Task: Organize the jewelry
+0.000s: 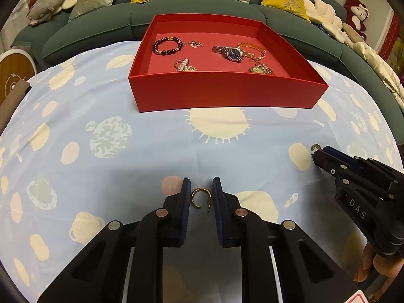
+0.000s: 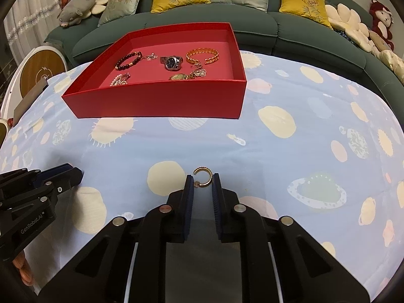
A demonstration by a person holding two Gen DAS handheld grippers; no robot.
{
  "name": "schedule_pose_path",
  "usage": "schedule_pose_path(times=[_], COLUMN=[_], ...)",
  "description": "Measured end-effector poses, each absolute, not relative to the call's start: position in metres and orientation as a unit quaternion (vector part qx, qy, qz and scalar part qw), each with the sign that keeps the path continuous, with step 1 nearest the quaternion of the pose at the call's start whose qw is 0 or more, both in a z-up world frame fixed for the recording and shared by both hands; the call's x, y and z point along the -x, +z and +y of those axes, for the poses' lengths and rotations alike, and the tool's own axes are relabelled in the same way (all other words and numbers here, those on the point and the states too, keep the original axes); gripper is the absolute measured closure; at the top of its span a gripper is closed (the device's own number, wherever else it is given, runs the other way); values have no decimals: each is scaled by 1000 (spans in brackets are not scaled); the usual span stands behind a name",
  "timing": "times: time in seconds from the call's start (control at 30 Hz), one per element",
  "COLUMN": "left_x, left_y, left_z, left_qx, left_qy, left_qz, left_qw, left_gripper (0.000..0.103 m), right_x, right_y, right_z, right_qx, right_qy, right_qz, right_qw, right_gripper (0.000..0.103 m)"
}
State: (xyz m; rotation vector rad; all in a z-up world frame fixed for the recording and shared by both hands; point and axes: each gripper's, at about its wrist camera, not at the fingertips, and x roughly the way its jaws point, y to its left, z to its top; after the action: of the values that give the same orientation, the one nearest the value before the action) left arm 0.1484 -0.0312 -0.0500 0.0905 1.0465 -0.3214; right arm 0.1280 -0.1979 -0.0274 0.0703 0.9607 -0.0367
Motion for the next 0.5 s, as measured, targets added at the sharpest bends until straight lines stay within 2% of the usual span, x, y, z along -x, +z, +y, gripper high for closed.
schedule_pose_path(times=[0.03, 0.1, 0.13, 0.5], left_x=[-149, -149, -149, -151], left_y=[-50, -49, -48, -21], left_z=[-31, -30, -29, -9], left_qx=[-42, -36, -33, 2], left_qy=[-155, -159, -159, -162], left_qz=[498, 502, 503, 487], left_qw=[852, 849, 849, 858], left_gripper=[88, 88, 88, 89], right_x=[-128, -128, -127, -123], right_y=[-27, -25, -24, -9], right_z=[-198, -197, -197, -194], right_qx=[-34, -35, -37, -46], right_qy=[-16, -13, -12, 0], right_qz=[462, 462, 461, 448], right_qw=[886, 886, 886, 893], right_gripper=[89, 102, 103, 103])
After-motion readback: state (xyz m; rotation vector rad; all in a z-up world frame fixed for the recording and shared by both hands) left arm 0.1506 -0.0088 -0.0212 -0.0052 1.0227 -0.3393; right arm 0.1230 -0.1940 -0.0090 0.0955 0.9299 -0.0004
